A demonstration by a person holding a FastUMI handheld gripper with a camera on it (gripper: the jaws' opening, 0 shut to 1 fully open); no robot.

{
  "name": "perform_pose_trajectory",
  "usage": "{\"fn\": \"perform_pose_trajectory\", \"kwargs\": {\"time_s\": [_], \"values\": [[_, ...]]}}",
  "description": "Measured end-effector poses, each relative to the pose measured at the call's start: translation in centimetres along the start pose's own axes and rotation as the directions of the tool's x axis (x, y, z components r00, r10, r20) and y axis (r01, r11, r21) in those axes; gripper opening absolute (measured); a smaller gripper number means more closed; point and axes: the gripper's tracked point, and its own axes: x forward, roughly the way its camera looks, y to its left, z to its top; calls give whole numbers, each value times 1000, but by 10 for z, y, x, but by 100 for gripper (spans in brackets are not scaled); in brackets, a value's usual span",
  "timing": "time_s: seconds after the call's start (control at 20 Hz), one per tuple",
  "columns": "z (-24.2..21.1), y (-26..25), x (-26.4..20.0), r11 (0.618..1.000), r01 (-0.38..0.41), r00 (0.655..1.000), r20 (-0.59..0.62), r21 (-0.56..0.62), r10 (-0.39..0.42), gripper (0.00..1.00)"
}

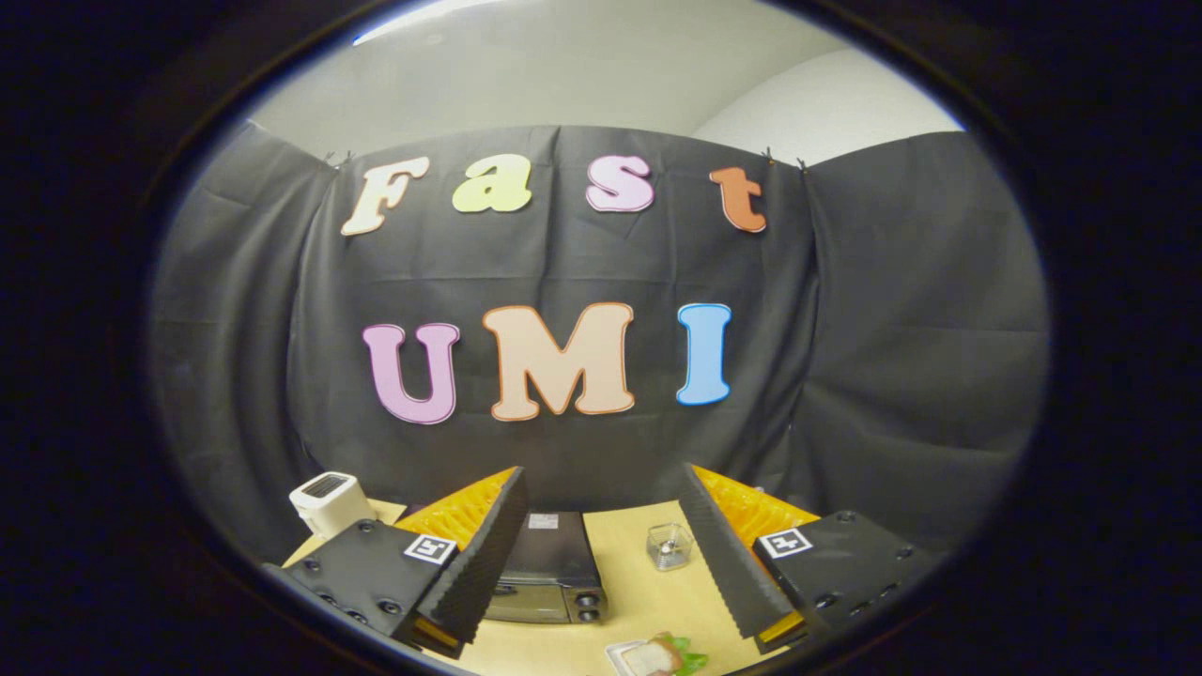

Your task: Open the toaster oven, put the food inside, and close the toaster oven door.

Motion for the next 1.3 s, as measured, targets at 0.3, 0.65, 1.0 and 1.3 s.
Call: {"fn": "perform_pose_trajectory", "kwargs": {"time_s": [0.3, 0.65, 1.0, 1.3], "values": [[-20, 30, 2, 999, -5, 1000, 11, 54, 4, 98], [-81, 85, 11, 986, -91, 996, -3, 141, 92, 98], [-157, 138, 34, 988, -133, 990, -45, 80, 137, 98], [-221, 159, 59, 986, -151, 978, -138, 65, 158, 98]]}}
